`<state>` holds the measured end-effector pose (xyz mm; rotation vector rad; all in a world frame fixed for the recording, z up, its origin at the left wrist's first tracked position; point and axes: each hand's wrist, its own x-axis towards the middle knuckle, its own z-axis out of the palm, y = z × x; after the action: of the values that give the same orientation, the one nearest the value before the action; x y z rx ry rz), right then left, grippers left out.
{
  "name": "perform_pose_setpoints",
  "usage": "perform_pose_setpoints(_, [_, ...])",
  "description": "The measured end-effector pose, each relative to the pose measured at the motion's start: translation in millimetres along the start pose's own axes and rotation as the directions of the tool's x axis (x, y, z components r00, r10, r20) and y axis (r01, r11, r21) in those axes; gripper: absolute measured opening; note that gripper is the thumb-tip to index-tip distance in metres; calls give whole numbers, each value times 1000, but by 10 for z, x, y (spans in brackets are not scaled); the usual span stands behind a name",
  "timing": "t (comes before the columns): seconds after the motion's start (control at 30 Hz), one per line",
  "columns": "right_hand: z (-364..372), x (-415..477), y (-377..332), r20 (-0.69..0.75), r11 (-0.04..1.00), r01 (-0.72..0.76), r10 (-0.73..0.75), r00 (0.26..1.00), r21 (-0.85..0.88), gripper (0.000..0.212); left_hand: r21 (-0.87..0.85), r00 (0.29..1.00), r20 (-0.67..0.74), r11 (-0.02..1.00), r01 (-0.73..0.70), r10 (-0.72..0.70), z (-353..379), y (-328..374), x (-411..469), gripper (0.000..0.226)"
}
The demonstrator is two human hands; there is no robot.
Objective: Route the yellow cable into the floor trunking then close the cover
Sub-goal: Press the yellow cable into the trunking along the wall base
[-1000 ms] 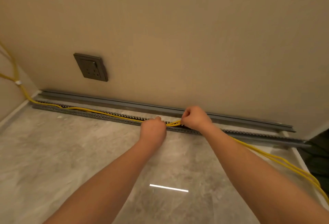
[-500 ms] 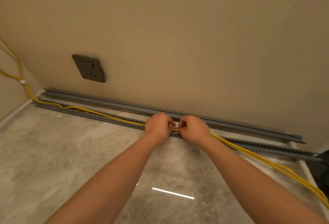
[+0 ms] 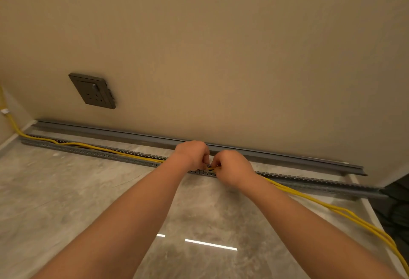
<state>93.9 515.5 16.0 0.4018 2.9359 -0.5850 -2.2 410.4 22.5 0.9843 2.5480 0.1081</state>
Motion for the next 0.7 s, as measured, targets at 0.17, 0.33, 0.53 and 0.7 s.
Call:
perform_pose_setpoints(0.17, [-22,-36,50,-74,995,-100,98,992,-24,15,26,998,-34,998,49,-49,16,80,-34,14])
perform_pose_setpoints(0.33, [-192,-65,203,95,975,-201,192,977,95,16,38,995,-73,997,73,-70,43,120,-67,13])
perform_pose_setpoints(0.53, [-346,-96,432,258,894,-264,177,950,361,10,59,993,-76,994,92,-88,59,121,-78,14])
perform_pose_setpoints(0.7, [-276,-103,435,135,954,-186,157,978,236,18,67,995,-63,994,84,-80,54,124,-65,14])
